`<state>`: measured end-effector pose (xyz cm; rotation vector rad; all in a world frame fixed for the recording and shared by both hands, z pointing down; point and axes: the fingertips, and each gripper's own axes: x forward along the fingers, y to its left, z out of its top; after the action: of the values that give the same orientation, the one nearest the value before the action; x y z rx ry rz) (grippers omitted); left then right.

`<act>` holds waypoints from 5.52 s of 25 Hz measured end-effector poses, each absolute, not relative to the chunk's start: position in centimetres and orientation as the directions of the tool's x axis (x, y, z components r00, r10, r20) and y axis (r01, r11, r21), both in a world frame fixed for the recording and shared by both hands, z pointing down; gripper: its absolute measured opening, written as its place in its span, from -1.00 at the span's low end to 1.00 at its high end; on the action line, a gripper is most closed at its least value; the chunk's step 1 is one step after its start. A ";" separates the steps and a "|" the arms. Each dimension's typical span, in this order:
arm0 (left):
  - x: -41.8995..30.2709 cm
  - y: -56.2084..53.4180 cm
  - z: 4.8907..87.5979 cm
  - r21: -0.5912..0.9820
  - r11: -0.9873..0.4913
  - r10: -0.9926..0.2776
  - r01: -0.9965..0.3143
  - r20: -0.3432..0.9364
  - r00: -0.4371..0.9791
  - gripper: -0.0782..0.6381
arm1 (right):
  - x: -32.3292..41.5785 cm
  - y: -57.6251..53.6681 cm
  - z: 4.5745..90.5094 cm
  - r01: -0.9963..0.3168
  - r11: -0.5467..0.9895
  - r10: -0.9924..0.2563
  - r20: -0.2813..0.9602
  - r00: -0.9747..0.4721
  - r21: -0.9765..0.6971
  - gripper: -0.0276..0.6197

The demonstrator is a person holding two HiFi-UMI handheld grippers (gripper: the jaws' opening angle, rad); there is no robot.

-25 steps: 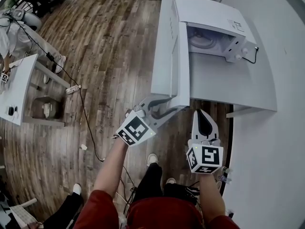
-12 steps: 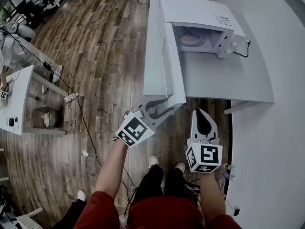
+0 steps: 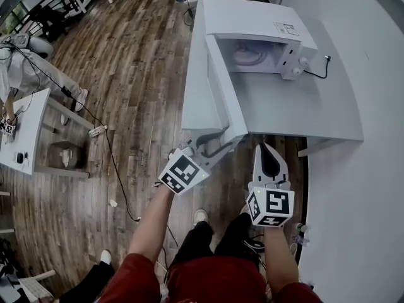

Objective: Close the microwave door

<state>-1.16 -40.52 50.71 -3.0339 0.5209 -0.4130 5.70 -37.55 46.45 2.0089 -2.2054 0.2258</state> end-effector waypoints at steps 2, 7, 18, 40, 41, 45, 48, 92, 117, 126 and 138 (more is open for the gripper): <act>0.0 -40.5 50.8 -0.079 -0.936 -0.350 -0.342 0.258 0.900 -0.36 | 6.8 -37.8 46.2 -0.994 0.109 -0.973 0.206 -0.109 -0.013 -0.83; 3.0 -41.0 50.7 -0.076 -0.916 -0.401 -0.395 0.261 0.878 -0.37 | 10.2 -38.3 46.1 -0.989 0.148 -0.967 0.208 -0.147 -0.012 -0.82; 10.1 -43.1 50.7 -0.081 -0.842 -0.533 -0.533 0.265 0.803 -0.37 | 19.2 -39.5 45.8 -0.984 0.176 -0.964 0.200 -0.176 -0.016 -0.83; 18.5 -48.6 51.1 -0.088 -0.619 -0.775 -0.780 0.230 0.589 -0.38 | 30.7 -41.9 44.6 -0.984 0.170 -0.981 0.102 -0.165 0.044 -0.83; 18.8 -48.9 51.1 -0.087 -0.612 -0.780 -0.786 0.228 0.583 -0.38 | 31.0 -42.0 44.5 -0.985 0.168 -0.982 0.100 -0.163 0.047 -0.83; 20.2 -49.7 50.9 -0.081 -0.586 -0.800 -0.806 0.212 0.561 -0.38 | 32.4 -42.7 44.3 -0.987 0.155 -0.984 0.095 -0.150 0.052 -0.83; 21.1 -50.6 50.7 -0.076 -0.564 -0.818 -0.822 0.193 0.543 -0.38 | 33.0 -43.9 44.5 -0.986 0.156 -0.984 0.096 -0.151 0.054 -0.83; 27.0 -69.8 49.4 -0.036 -0.316 -0.948 -0.948 0.060 0.314 -0.71 | 38.5 -66.5 47.5 -0.972 0.233 -0.960 0.171 -0.223 0.038 -0.82; 28.5 -66.8 37.2 -0.074 -0.313 -0.950 -0.947 0.032 0.311 -0.71 | 39.8 -66.3 34.4 -0.951 0.310 -0.951 -0.018 -0.310 0.015 -0.83; 31.0 -65.2 32.1 -0.066 -0.286 -0.958 -0.956 0.006 0.286 -0.71 | 41.4 -64.9 28.8 -0.929 0.363 -0.925 -0.091 -0.368 0.068 -0.83; 30.7 -65.4 30.6 -0.072 -0.225 -0.974 -0.972 -0.020 0.227 -0.71 | 41.5 -65.6 27.8 -0.911 0.408 -0.903 -0.120 -0.413 0.068 -0.83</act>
<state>30.72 -65.36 30.64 -2.4058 1.9105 -0.0449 41.50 -65.58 27.81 1.7344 -2.6884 -0.1960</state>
